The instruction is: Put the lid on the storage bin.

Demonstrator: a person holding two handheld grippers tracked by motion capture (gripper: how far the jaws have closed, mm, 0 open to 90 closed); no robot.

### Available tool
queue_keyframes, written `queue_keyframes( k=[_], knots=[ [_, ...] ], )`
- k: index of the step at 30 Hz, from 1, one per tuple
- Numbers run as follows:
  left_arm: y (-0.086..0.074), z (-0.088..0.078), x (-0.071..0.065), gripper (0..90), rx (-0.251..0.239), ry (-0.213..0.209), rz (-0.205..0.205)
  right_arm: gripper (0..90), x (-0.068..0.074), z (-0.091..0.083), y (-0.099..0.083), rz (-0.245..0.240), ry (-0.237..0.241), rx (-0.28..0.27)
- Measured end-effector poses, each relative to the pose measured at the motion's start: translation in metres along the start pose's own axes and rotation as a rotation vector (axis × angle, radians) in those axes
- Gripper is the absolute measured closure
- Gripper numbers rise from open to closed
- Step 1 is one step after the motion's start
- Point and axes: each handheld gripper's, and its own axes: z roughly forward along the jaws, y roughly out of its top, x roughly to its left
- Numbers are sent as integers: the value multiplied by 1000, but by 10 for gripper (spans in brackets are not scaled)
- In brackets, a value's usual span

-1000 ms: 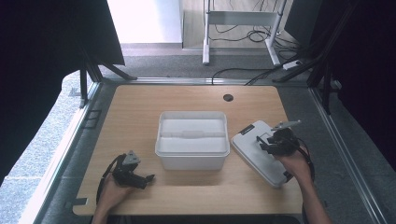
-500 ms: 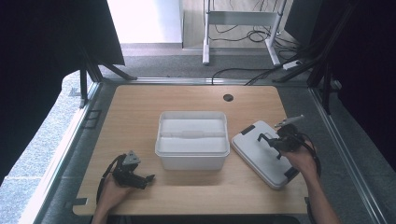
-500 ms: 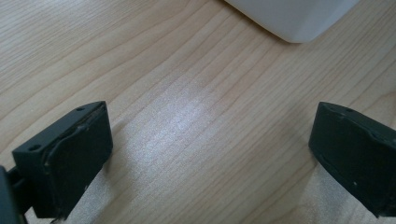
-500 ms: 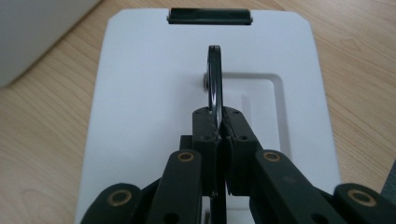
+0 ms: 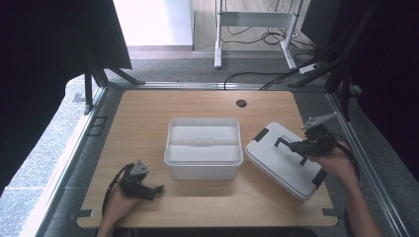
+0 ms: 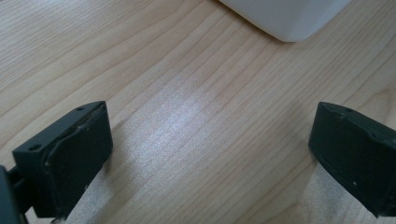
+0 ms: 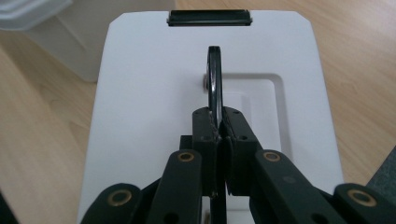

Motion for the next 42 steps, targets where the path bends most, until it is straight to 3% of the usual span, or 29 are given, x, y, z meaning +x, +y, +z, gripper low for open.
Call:
queue_keyframes(
  k=[10,15,19,27,42],
  knots=[
    [0,0,0,0,1,-6,-2,848,8,-46,35,-127,35,-48],
    [0,0,-1,0,-3,-6,-3,848,15,-60,57,-191,63,-77],
    [0,0,0,0,0,-5,5,848,21,-61,75,-236,95,-88],
    [0,0,-1,0,-1,-8,2,847,44,-38,118,-379,178,-94],
    [0,0,-1,0,-2,-12,8,847,100,41,201,-579,339,-90]
  ],
)
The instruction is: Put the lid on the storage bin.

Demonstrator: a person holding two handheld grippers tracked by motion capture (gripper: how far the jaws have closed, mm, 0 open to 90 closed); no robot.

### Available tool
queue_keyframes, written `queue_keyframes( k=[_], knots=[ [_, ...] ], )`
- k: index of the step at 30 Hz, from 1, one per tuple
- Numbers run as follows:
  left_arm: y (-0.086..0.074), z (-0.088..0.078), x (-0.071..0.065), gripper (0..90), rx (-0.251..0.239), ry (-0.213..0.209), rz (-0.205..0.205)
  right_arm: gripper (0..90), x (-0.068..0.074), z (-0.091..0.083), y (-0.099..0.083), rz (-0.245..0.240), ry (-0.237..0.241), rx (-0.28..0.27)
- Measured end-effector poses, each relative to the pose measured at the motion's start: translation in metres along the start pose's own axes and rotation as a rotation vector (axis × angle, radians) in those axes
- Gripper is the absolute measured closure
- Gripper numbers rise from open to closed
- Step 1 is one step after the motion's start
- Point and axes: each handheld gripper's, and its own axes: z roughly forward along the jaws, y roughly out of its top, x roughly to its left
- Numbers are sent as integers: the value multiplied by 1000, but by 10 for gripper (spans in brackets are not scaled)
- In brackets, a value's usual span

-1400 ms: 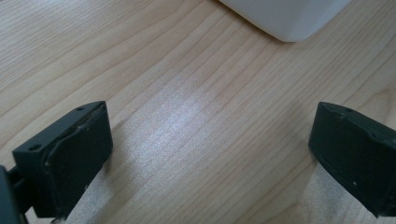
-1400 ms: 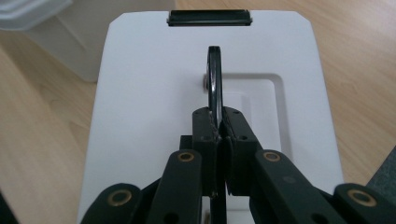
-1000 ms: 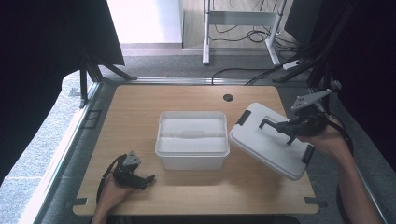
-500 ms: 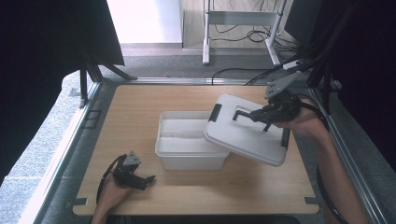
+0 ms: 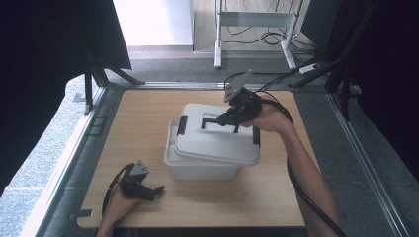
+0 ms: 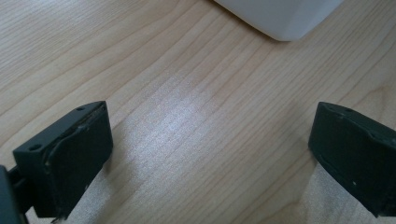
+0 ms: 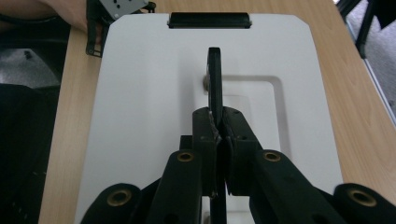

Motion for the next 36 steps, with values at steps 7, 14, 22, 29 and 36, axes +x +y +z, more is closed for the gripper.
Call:
queue_keyframes(
  k=[7,14,22,29,36],
  knots=[
    [0,0,0,0,0,-5,4,847,-4,43,24,-60,66,37],
    [0,0,0,0,0,-5,4,845,-11,64,18,-45,81,76],
    [0,0,0,0,0,-5,5,833,-7,69,9,-22,85,45],
    [0,0,0,0,1,-6,4,451,0,57,2,2,18,-27],
    [0,0,0,0,1,-5,3,216,8,44,-13,101,-105,-41]
  ],
)
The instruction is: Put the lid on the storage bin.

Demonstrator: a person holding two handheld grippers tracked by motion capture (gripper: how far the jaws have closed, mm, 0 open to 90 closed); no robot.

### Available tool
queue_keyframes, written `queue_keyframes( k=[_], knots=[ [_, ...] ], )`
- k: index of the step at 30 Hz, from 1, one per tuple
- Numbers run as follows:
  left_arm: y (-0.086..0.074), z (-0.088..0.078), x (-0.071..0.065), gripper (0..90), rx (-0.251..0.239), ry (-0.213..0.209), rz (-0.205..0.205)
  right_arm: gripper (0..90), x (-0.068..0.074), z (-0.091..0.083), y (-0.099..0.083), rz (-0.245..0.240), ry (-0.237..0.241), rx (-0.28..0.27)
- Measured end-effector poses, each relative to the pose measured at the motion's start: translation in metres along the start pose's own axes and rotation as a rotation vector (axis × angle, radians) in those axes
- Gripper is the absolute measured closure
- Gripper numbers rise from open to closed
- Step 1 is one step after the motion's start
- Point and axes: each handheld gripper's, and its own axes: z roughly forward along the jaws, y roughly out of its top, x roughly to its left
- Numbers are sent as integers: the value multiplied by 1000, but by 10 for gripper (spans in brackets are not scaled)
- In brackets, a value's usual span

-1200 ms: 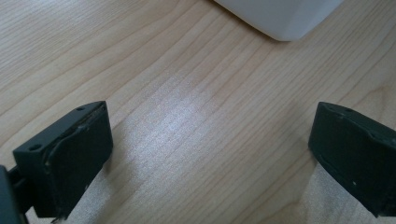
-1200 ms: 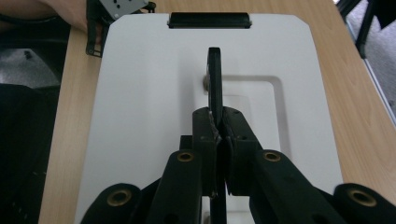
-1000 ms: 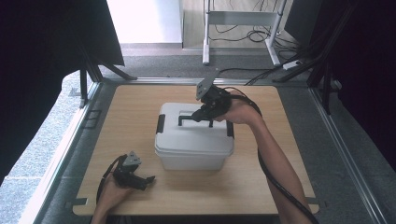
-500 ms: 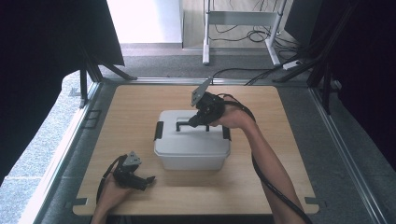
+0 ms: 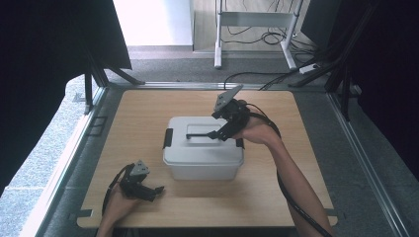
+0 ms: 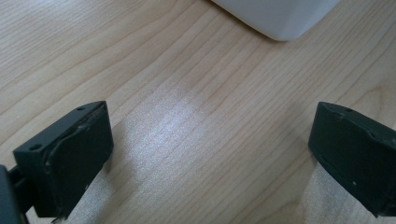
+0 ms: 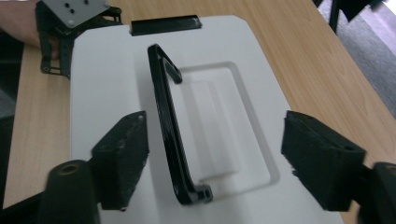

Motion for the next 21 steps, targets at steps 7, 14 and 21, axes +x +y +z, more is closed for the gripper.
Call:
queue_keyframes(
  k=[7,14,21],
  knots=[
    [0,0,0,0,0,1,-1,136,4,-19,-26,109,-74,-32],
    [0,0,0,0,-4,7,-4,123,10,-42,-53,191,-149,-56],
    [0,0,0,0,-2,8,-8,83,16,-63,-77,262,-214,-57]
  ],
)
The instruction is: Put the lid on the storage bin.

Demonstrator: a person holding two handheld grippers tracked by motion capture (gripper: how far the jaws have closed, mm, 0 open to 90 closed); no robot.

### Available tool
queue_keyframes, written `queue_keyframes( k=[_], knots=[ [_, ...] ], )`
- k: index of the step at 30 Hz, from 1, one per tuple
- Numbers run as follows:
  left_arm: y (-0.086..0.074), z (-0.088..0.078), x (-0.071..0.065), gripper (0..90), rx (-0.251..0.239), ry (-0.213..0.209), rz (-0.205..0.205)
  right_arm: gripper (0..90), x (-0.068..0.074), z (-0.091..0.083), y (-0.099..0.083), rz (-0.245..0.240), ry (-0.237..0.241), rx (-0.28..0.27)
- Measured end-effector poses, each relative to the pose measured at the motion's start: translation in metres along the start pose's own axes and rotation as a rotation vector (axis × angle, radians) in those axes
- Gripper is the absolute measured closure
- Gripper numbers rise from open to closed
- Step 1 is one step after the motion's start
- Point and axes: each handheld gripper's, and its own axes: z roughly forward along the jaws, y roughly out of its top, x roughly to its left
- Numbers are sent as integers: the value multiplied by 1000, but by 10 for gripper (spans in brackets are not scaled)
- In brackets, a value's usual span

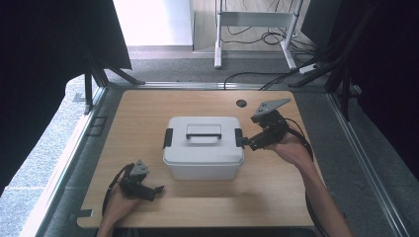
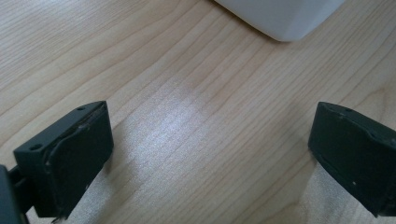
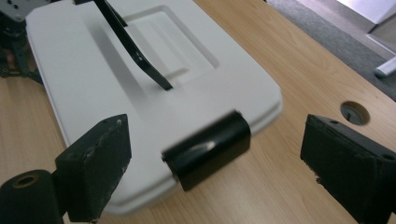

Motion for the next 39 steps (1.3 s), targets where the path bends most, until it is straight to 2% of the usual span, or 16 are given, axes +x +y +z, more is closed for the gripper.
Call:
queue_keyframes(
  k=[16,18,22,26,32,39],
  knots=[
    [0,0,0,0,-2,11,-10,57,-7,-42,-64,100,-124,-9],
    [0,0,1,0,1,9,-10,56,-6,-46,-74,118,-143,-11],
    [0,0,1,0,1,14,-8,56,-4,-49,-94,171,-151,-39],
    [0,0,1,0,1,15,-10,56,0,-45,-114,202,-174,-57],
    [0,0,1,0,-1,18,-11,56,7,-32,-142,238,-199,-47],
    [0,0,0,0,0,18,-14,56,15,-11,-162,255,-202,-40]
  ],
)
